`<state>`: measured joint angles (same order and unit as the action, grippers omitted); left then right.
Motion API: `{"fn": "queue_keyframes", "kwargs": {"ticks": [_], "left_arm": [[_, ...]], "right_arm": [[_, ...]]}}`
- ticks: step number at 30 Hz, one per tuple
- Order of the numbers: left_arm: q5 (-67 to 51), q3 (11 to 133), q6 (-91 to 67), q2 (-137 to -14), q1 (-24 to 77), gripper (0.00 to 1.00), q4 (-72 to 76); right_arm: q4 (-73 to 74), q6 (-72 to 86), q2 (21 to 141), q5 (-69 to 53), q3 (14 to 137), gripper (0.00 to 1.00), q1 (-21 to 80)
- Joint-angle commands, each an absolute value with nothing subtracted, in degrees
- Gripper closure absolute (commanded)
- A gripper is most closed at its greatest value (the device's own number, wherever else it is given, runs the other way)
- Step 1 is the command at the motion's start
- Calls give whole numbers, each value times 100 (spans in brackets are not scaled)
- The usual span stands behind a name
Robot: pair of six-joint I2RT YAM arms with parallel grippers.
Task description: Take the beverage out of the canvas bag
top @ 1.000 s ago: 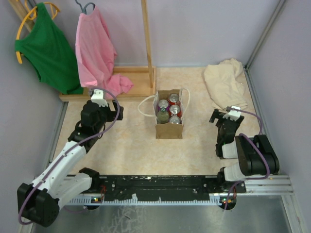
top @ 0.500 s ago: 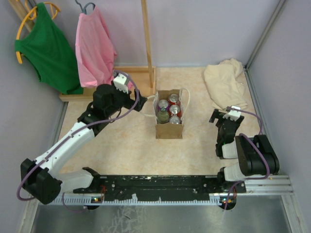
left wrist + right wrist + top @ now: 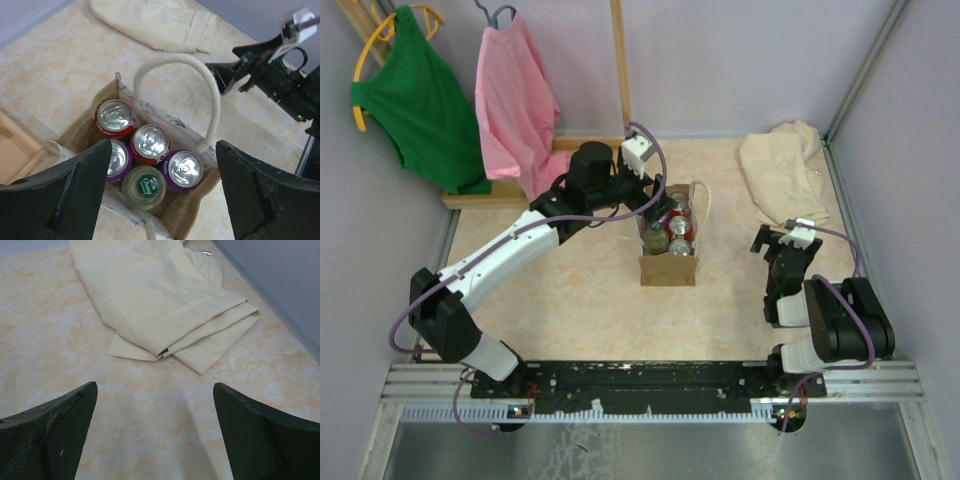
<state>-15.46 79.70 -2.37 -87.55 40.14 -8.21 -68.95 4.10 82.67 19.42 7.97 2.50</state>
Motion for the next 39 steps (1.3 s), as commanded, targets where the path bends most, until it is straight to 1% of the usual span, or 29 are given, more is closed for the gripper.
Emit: {"fn": "queue_keyframes", "kwargs": {"ticks": [1, 3, 5, 6, 8, 9, 10, 11, 12, 16, 21, 27, 29, 33, 39], "left_arm": [[-2000, 8221, -94, -8772, 4184, 15, -885], [-2230, 8218, -114, -8816, 4221, 21, -879], [-2339, 8208, -153, -8881, 4255, 25, -908], [-2395, 8201, -158, -8916, 4274, 31, -925], [-2471, 8148, -173, -8950, 4361, 61, -940], [-2471, 8102, -175, -8955, 4401, 79, -928], [-2484, 8051, -180, -8948, 4439, 88, -897], [-2490, 7997, -169, -8954, 4480, 95, -886], [-2488, 7953, -166, -8959, 4515, 99, -874], [-2466, 7840, -141, -9027, 4623, 100, -912], [-2161, 7748, -99, -9101, 4773, 100, -999], [-1841, 7505, -7, -9343, 4893, 98, -893], [-1805, 7502, 6, -9452, 4904, 97, -847], [-1712, 7511, 42, -9636, 4939, 90, -843], [-1511, 7493, 125, -9793, 4959, 83, -936]], "right_arm": [[-7154, 422, 8270, 2004, 931, 1, 277], [-7154, 418, 8271, 2008, 927, 1, 281], [-7154, 421, 8269, 2006, 932, 1, 277], [-7153, 422, 8270, 2006, 932, 1, 274], [-7154, 417, 8271, 2013, 932, 1, 279], [-7154, 422, 8272, 2007, 932, 1, 281], [-7154, 421, 8271, 2008, 932, 1, 281], [-7154, 422, 8271, 2005, 932, 1, 281], [-7150, 419, 8271, 2008, 932, 1, 277], [-7158, 419, 8271, 2005, 932, 1, 279], [-7146, 422, 8270, 2010, 929, 1, 281], [-7146, 421, 8271, 2010, 940, 1, 281], [-7146, 417, 8271, 2004, 940, 1, 281], [-7146, 418, 8270, 2006, 940, 1, 281], [-7147, 418, 8265, 2008, 935, 1, 282]]}}
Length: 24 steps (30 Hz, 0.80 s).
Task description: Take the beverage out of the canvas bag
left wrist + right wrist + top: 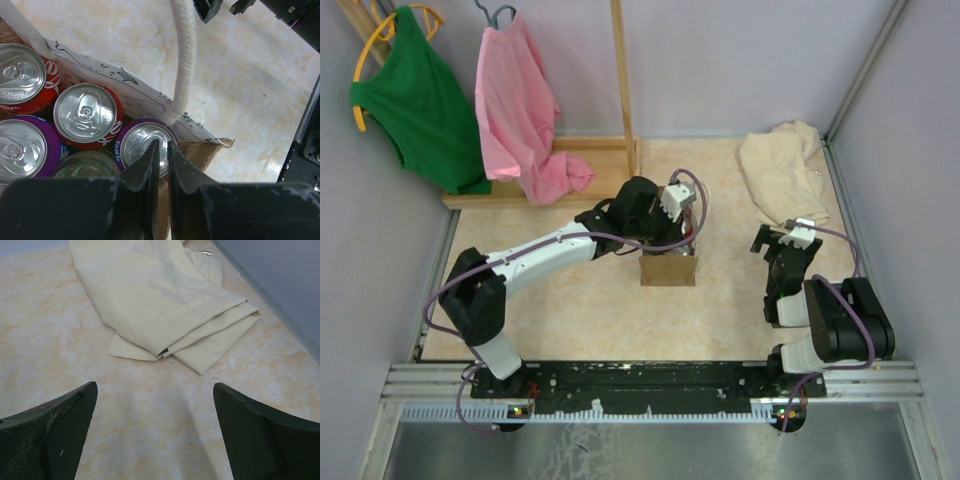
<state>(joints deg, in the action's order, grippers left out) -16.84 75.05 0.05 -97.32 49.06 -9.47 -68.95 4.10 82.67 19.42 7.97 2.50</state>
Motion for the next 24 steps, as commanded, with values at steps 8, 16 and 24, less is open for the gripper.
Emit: {"fn": "queue_keyframes", "kwargs": {"ticks": [8, 16, 24], "left_arm": [[-1467, 7245, 186, -9738, 5028, 61, -1073], [-1459, 7049, 176, -9757, 5157, 60, -1239], [-1123, 7096, 101, -9923, 5284, 28, -1239]], "right_arm": [[-7146, 419, 8271, 2004, 939, 1, 281], [-7146, 420, 8270, 2007, 940, 1, 282], [-7148, 422, 8271, 2005, 939, 1, 281]]}}
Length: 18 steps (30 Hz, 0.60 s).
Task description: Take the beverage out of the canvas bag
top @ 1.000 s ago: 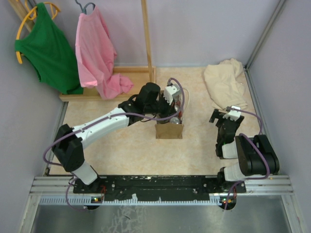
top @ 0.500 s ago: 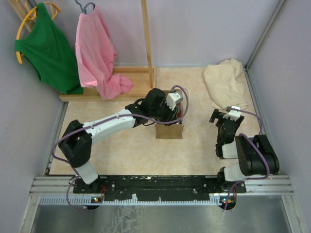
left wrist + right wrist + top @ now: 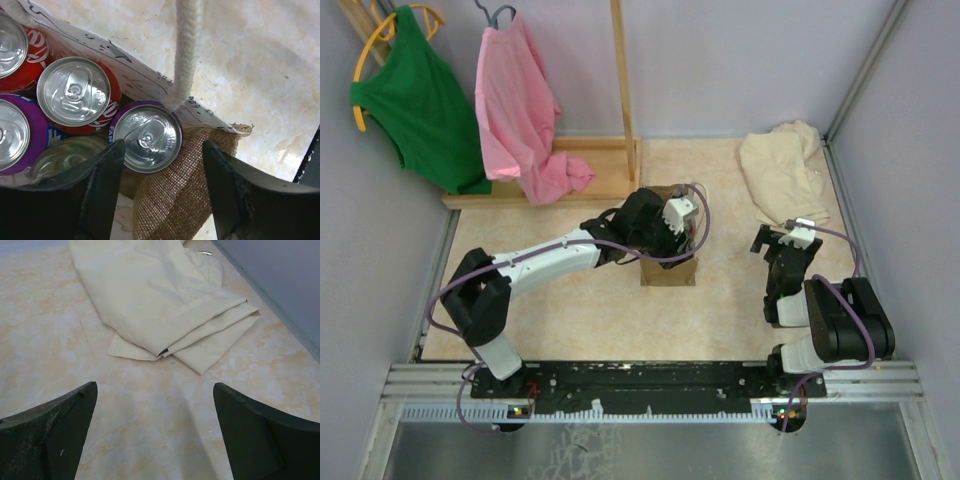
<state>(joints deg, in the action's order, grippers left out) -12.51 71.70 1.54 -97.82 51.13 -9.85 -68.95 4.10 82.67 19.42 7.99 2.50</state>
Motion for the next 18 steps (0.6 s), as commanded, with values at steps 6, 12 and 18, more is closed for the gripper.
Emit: {"fn": "queue_keyframes", "kwargs": {"ticks": [6, 12, 18], "left_arm": [[-707, 7154, 21, -10081, 5381, 10, -1318], [-390, 7348, -6, -10185, 5506, 6, -1545], [-168, 7383, -1, -9925, 5642, 7, -1573]], "right_arm": [[-7146, 415, 8270, 2004, 936, 1, 283], [-7146, 420, 8269, 2010, 940, 1, 278], [-7146, 414, 8275, 2004, 940, 1, 277]]}}
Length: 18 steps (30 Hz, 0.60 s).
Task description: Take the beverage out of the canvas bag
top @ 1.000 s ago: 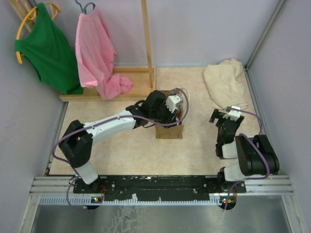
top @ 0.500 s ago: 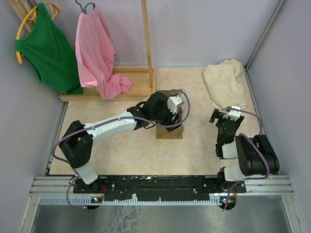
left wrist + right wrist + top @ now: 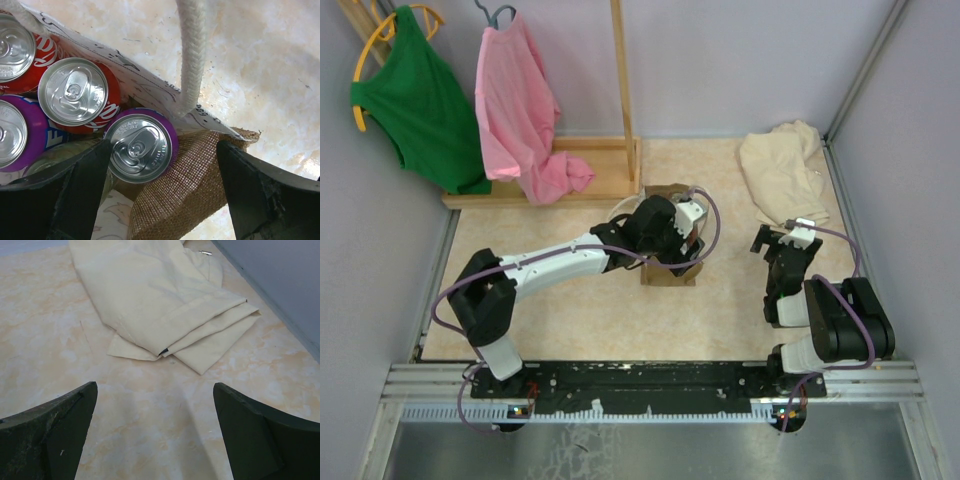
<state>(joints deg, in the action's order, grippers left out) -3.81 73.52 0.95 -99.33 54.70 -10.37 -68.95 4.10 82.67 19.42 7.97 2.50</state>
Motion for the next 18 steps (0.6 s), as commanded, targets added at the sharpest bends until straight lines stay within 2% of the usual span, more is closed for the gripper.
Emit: {"fn": "queue_keyframes", "kwargs": {"ticks": [1, 9, 18], "left_arm": [[-102, 7391, 0, -9866, 5680, 7, -1573], [373, 7492, 1, -9631, 5897, 7, -1661], [472, 7615, 53, -9980, 5906, 8, -1604]], "right_arm": [[-7146, 420, 8267, 2012, 940, 1, 281], [-7148, 415, 8271, 2008, 938, 1, 282], [-7146, 416, 8271, 2010, 940, 1, 281]]}}
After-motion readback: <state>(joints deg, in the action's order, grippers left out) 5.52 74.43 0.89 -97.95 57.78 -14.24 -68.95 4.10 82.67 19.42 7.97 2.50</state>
